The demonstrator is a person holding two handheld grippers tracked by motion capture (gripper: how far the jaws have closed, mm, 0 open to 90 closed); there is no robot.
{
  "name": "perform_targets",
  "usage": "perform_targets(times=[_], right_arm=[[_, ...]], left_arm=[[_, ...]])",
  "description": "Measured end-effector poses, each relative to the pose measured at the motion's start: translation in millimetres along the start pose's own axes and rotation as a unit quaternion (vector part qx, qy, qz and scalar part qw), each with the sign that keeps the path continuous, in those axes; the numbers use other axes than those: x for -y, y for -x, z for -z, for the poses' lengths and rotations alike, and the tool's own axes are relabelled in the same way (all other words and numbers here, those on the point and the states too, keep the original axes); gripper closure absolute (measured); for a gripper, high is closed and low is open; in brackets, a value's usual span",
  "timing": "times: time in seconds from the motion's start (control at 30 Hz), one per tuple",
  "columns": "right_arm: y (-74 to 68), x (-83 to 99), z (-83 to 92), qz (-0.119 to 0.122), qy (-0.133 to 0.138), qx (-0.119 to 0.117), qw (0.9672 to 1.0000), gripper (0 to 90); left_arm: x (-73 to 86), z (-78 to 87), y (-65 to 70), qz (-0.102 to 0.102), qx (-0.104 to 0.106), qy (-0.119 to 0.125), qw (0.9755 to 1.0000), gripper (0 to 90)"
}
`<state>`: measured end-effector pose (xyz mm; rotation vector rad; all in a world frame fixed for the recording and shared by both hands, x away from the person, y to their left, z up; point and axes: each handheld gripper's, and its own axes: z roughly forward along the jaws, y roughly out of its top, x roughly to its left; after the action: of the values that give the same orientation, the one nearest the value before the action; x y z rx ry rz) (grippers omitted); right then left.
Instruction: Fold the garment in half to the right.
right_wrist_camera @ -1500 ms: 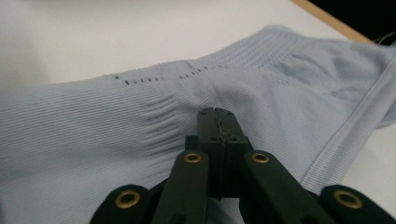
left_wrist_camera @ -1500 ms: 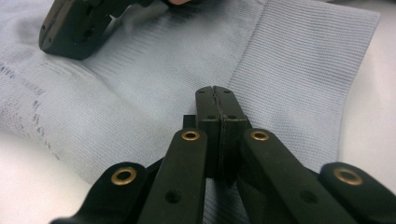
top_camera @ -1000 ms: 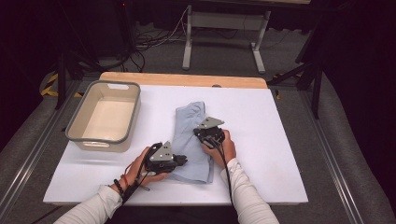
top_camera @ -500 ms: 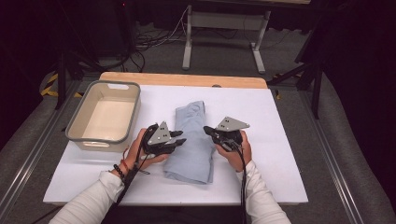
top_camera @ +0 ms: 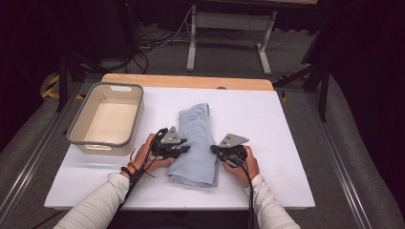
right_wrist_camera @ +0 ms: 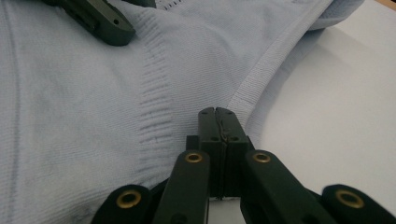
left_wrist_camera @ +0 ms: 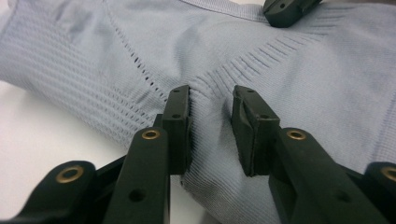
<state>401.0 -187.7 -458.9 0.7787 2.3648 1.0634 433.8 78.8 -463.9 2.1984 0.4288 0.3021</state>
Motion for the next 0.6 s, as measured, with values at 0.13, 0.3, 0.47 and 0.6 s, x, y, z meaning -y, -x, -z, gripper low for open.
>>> perform_targets(times=[0.13, 0.3, 0.47, 0.6], right_arm=[[-3.9, -0.1, -0.6, 0.018, -0.006, 0.014, 0.9997, 90.0], [-5.4, 0.0, 0.9, 0.018, 0.003, 0.017, 0.9997, 90.0], [-2.8, -4.7, 12.1, 0.008, 0.031, 0.014, 0.9994, 90.0], [-2.8, -9.0, 26.1, 0.002, 0.06, 0.007, 0.9982, 90.0]], left_arm=[[-0.5, -0.1, -0.2, -0.001, 0.0, -0.002, 1.0, 69.0], [-2.4, 4.4, -4.6, 0.012, 0.005, 0.028, 0.9995, 65.8], [-13.4, 18.0, -9.2, 0.012, -0.007, 0.067, 0.9976, 72.0], [-21.3, 21.9, -11.6, -0.008, -0.011, 0.057, 0.9983, 89.8]])
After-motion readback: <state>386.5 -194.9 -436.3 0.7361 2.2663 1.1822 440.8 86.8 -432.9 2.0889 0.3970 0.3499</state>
